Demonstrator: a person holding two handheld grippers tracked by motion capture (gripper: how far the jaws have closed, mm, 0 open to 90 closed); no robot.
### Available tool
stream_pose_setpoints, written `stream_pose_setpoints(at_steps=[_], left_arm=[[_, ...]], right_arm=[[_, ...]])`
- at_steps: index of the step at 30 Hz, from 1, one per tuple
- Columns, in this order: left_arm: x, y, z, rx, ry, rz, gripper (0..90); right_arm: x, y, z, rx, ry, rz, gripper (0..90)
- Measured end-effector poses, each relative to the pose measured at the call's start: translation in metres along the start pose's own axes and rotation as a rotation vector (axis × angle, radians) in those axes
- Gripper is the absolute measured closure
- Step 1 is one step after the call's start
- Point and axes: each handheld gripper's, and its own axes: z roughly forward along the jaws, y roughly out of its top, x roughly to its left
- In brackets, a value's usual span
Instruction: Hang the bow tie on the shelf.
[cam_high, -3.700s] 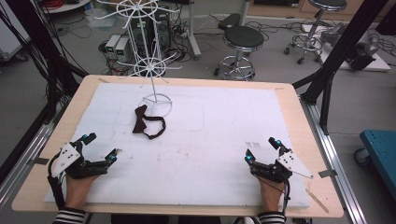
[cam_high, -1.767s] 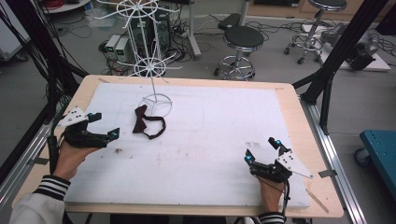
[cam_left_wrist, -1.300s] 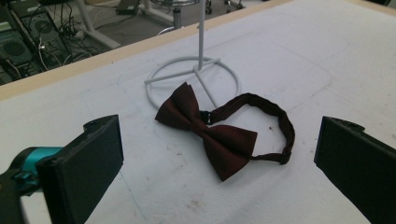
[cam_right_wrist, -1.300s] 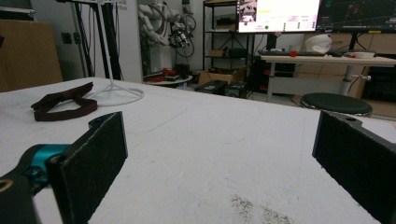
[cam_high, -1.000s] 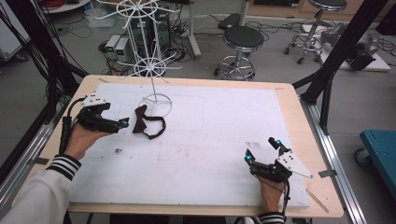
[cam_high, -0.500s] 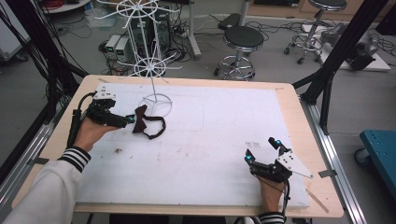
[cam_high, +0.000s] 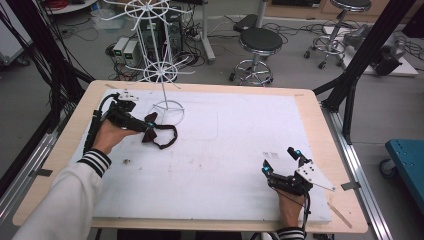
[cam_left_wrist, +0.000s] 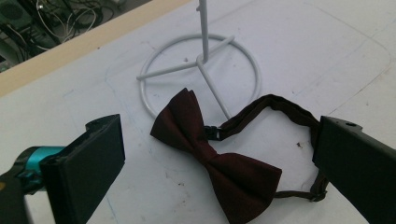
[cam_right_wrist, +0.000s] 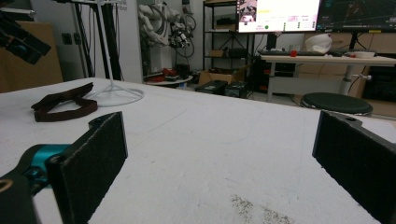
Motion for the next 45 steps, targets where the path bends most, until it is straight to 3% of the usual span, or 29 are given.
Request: stream_pose_setpoints(at_steps=[3, 14, 17, 20, 27, 34, 45], left_arm=[[0.001, -0.001, 0.006, 0.022, 0.006, 0.0, 2.7], [0.006, -0.007, 0.018, 0.026, 0.002, -0.038, 2.9], [0.008, -0.009, 0.021, 0.03, -0.015, -0.046, 10.5], [0.009, -0.012, 0.024, 0.03, -0.011, -0.056, 10.5], [0.011, -0.017, 0.034, 0.057, -0.01, -0.077, 10.5], [0.012, -0.022, 0.048, 0.115, -0.002, -0.099, 10.5], [0.012, -0.024, 0.053, 0.121, -0.014, -0.136, 15.8]], right_arm=[[0.0, 0.0, 0.0, 0.001, 0.0, 0.001, 2.5], [0.0, 0.0, 0.0, -0.001, 0.001, 0.0, 2.5], [0.0, 0.0, 0.0, -0.001, 0.001, 0.0, 2.5], [0.0, 0.0, 0.0, -0.001, 0.001, 0.0, 2.5], [0.0, 0.0, 0.0, -0.001, 0.001, 0.001, 2.4], [0.0, 0.0, 0.0, -0.001, 0.0, -0.003, 2.4], [0.0, 0.0, 0.0, -0.001, 0.0, -0.003, 2.4]])
